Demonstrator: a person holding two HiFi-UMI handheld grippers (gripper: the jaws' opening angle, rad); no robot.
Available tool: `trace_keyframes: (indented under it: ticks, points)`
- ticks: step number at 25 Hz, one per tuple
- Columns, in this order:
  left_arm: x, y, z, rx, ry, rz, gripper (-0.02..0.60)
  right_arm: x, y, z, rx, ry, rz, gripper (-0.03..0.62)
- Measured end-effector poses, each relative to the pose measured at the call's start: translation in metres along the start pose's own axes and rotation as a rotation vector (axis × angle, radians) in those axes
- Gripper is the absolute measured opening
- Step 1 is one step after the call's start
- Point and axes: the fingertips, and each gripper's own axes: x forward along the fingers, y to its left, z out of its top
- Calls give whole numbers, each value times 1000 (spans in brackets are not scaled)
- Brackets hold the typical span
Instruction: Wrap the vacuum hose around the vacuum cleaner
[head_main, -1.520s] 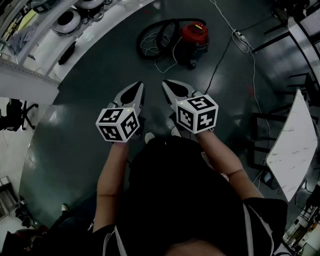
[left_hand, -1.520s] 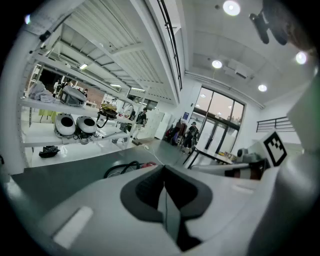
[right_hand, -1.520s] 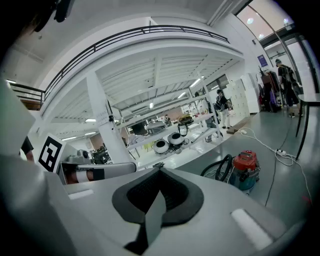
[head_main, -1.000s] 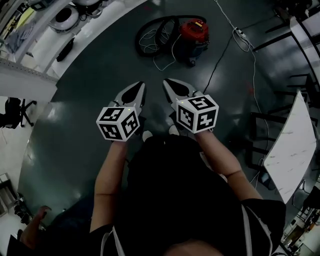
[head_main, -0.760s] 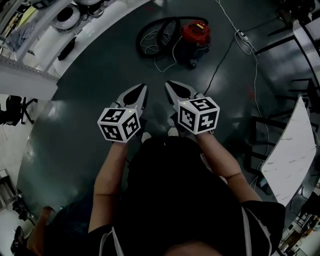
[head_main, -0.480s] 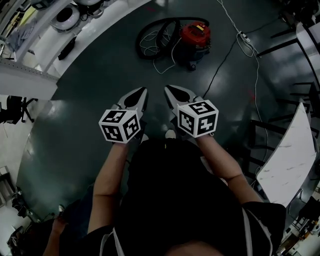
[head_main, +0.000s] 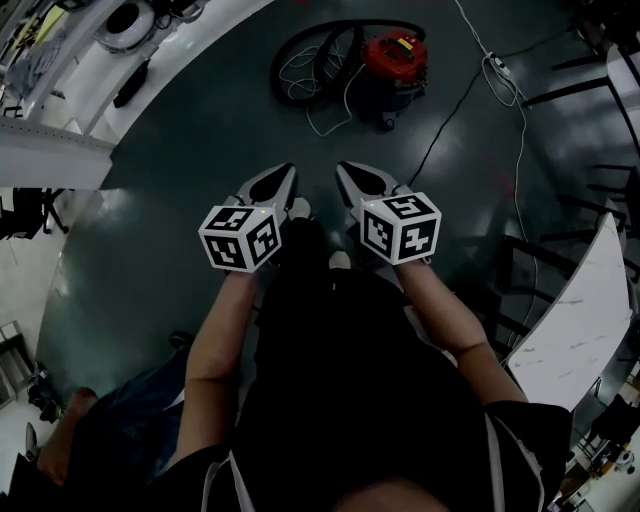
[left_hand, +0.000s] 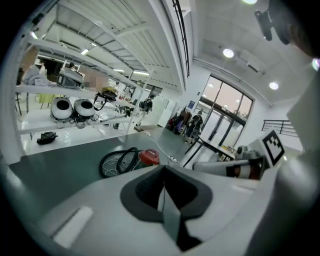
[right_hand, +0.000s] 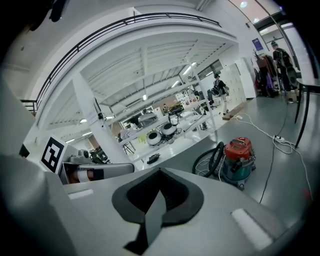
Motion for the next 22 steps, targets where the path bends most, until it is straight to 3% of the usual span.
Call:
trace_keyframes:
  ticks: [6,13,22]
  points:
    - [44,32,21,1,25,-37,8,38,-28,10,15,27,-57,-6]
    - [89,78,51,-16,88,-90,8,95,-46,51,42,44,-95,-6]
    - [137,129,85,26,144,-133,8,161,-69,87,92,49,-141,-6]
